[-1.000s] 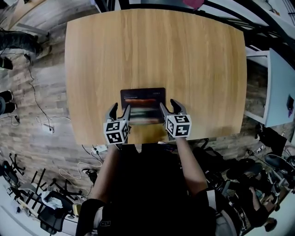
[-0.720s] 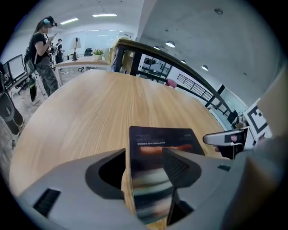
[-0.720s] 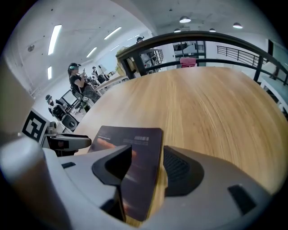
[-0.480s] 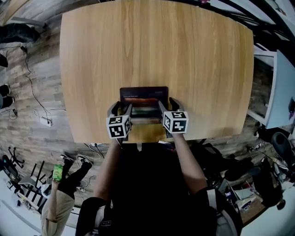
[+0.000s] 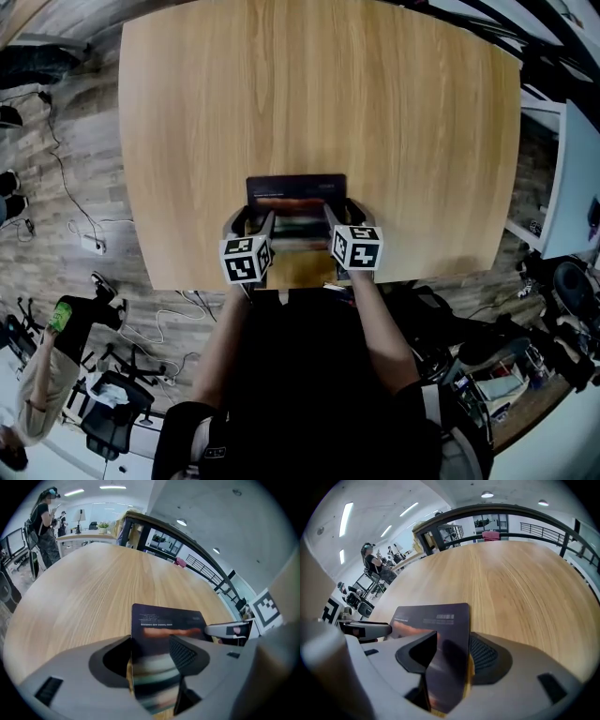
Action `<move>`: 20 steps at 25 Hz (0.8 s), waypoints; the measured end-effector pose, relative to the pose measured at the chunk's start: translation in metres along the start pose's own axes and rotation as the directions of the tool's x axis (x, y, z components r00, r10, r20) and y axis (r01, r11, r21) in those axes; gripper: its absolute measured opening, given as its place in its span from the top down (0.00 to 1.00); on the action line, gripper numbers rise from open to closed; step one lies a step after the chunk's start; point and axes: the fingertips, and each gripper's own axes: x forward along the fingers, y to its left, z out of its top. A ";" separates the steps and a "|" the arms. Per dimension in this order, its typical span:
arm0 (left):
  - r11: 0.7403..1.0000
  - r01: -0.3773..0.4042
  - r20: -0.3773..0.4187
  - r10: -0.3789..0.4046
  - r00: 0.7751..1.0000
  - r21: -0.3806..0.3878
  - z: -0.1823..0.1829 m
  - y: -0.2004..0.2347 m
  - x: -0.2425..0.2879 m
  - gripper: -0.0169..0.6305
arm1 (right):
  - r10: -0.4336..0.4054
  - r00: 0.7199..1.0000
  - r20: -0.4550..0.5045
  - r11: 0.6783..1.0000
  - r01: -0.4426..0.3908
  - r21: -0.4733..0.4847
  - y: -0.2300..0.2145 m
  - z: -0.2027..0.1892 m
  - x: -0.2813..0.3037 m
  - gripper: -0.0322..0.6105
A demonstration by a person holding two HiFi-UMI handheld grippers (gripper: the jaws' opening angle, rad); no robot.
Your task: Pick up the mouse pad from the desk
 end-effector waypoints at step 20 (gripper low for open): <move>0.998 0.004 -0.030 -0.002 1.000 0.070 -0.004 -0.001 0.000 0.58 | 0.164 0.984 -0.070 0.985 -0.168 -0.050 0.103 -0.023 0.020 0.62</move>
